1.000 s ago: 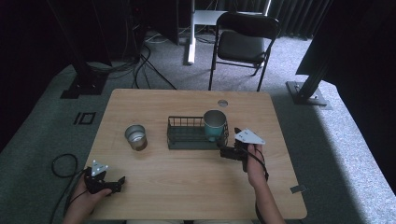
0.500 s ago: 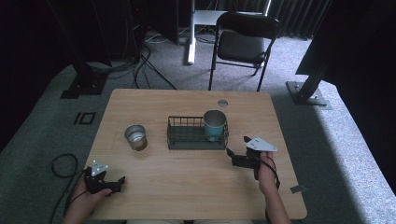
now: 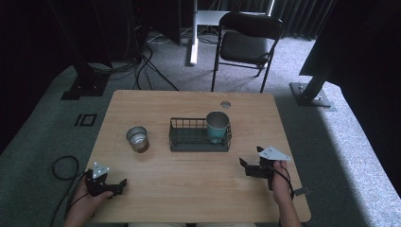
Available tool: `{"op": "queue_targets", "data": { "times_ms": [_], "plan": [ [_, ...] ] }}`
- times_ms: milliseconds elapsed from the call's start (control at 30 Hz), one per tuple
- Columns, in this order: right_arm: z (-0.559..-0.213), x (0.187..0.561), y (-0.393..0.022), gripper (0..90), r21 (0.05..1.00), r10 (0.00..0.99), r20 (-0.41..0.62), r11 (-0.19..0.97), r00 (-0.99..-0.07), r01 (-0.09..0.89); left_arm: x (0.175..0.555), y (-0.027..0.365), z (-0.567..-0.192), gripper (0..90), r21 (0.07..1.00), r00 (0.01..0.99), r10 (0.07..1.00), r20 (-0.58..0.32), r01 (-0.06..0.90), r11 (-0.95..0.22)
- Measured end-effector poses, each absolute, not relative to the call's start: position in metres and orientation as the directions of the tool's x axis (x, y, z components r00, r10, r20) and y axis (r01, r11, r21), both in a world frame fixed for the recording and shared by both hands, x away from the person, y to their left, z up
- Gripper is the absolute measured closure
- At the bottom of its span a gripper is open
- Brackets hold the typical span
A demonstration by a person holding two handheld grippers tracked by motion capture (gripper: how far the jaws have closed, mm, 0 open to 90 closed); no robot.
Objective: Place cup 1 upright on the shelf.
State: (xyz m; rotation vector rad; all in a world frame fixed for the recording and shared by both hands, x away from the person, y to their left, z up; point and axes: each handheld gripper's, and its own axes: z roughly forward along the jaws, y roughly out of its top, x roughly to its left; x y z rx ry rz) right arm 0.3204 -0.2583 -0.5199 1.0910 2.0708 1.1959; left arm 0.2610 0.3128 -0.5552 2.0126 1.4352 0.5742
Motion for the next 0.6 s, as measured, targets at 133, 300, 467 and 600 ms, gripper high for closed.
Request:
{"op": "queue_targets", "data": {
  "times_ms": [133,300,467,600],
  "plan": [
    [-0.524,0.315,-0.27,10.8,0.863,0.843,-0.03,0.293,-0.537,0.411,0.261,0.313,-0.555,0.7,0.684,0.324,0.946,0.006,0.689,-0.24],
    [-0.529,0.31,-0.281,10.8,0.847,0.85,-0.032,0.303,-0.526,0.437,0.261,0.313,-0.555,0.7,0.684,0.323,0.946,0.006,0.689,-0.239],
    [-0.533,0.303,-0.292,10.8,0.833,0.86,-0.016,0.294,-0.51,0.469,0.261,0.313,-0.555,0.7,0.684,0.324,0.946,0.006,0.689,-0.24],
    [-0.538,0.299,-0.298,10.8,0.815,0.863,-0.01,0.3,-0.506,0.496,0.261,0.313,-0.555,0.7,0.684,0.324,0.946,0.006,0.689,-0.24]
  ]
}}
